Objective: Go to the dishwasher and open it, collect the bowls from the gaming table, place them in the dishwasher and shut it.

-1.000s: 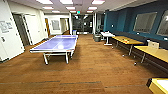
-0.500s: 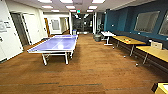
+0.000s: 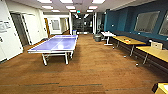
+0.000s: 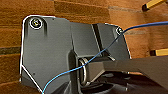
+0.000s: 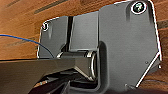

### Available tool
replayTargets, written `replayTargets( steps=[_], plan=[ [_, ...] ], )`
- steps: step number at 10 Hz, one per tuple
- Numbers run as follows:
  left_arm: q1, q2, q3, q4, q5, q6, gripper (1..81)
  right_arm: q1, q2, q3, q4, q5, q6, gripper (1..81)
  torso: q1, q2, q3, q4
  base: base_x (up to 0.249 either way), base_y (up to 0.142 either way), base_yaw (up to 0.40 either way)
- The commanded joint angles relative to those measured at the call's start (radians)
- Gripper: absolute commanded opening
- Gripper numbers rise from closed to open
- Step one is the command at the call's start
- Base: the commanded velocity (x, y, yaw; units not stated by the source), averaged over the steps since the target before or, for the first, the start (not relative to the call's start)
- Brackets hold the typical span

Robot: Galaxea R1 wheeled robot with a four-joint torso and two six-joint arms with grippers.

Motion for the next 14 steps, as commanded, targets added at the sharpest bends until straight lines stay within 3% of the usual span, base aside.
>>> replayTargets(
  steps=[1,6,14],
  plan=[
    [-0.032,-0.012,0.011,0.008,0.047,0.006,81.1,0.04,-0.004,0.006,0.006,-0.045,-0.002,81.1,0.0,0.0,0.0,0.0,0.0,0.0,0.0],
    [-0.035,-0.015,0.011,0.008,0.047,0.006,81.1,0.04,-0.004,0.006,0.006,-0.045,-0.002,81.1,0.0,0.0,0.0,0.0,0.0,0.0,-0.098],
    [-0.04,-0.012,0.011,0.012,0.056,0.005,81.1,0.04,-0.004,0.006,0.008,-0.045,-0.002,81.1,-0.001,0.0,0.0,0.0,0.0,0.0,-0.324]
  ],
)
